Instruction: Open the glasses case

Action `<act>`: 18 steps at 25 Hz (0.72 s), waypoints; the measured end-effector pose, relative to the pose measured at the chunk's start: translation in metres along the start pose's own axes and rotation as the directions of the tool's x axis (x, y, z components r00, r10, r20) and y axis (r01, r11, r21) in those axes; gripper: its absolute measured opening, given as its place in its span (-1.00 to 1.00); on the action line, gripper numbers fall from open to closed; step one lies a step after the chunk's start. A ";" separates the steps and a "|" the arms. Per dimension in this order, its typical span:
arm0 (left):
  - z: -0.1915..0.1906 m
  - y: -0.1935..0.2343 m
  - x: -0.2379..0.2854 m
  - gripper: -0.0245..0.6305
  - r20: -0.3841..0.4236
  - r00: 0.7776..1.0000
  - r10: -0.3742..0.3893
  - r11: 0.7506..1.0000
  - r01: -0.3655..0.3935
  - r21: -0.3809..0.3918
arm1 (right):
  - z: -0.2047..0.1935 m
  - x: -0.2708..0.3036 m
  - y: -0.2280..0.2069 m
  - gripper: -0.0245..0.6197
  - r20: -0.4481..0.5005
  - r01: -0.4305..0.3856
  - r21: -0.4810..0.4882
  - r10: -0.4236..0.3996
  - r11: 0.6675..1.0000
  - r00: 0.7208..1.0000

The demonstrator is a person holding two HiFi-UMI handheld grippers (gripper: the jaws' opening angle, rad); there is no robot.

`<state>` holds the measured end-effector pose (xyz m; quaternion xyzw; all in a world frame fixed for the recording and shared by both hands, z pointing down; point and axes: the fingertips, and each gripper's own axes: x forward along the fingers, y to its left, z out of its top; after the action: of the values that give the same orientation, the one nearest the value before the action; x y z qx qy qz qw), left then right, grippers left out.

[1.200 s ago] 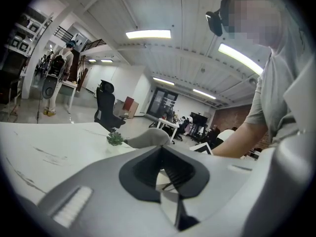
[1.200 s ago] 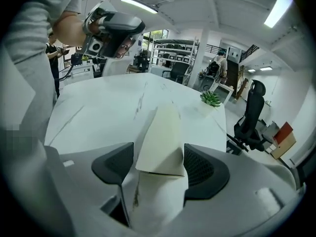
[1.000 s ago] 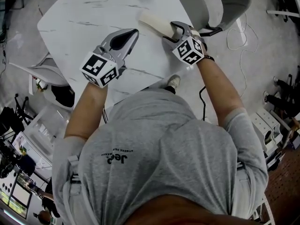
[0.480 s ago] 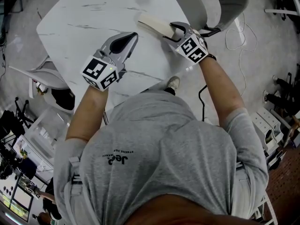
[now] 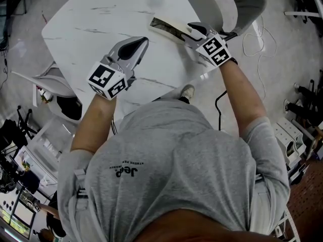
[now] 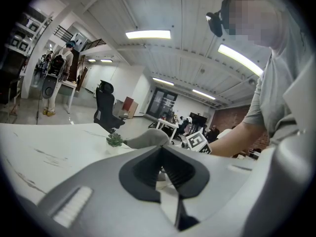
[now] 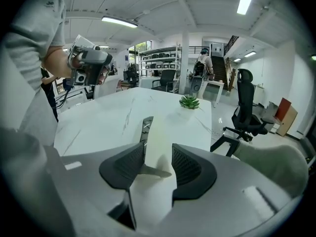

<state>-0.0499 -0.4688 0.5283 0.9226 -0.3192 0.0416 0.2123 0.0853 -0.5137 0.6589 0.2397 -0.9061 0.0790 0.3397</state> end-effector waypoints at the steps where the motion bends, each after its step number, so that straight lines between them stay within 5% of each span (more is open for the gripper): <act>1: 0.001 0.000 -0.001 -0.78 0.002 1.000 0.002 1.000 -0.002 0.000 | 0.000 -0.001 -0.002 -0.38 0.001 0.008 0.001 -0.008 1.000 1.000; 9: 0.003 -0.001 -0.006 -0.77 0.012 1.000 0.008 1.000 -0.008 0.003 | -0.003 -0.004 -0.026 -0.82 0.007 0.101 0.024 -0.101 0.995 0.995; 18: 0.001 0.002 -0.010 -0.78 0.007 1.000 0.012 1.000 -0.012 0.002 | -0.008 0.000 -0.048 -0.84 -0.008 0.144 0.056 -0.144 0.988 0.990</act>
<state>-0.0589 -0.4648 0.5258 0.9210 -0.3255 0.0403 0.2101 0.1131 -0.5534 0.6642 0.3136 -0.8832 0.0803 0.3394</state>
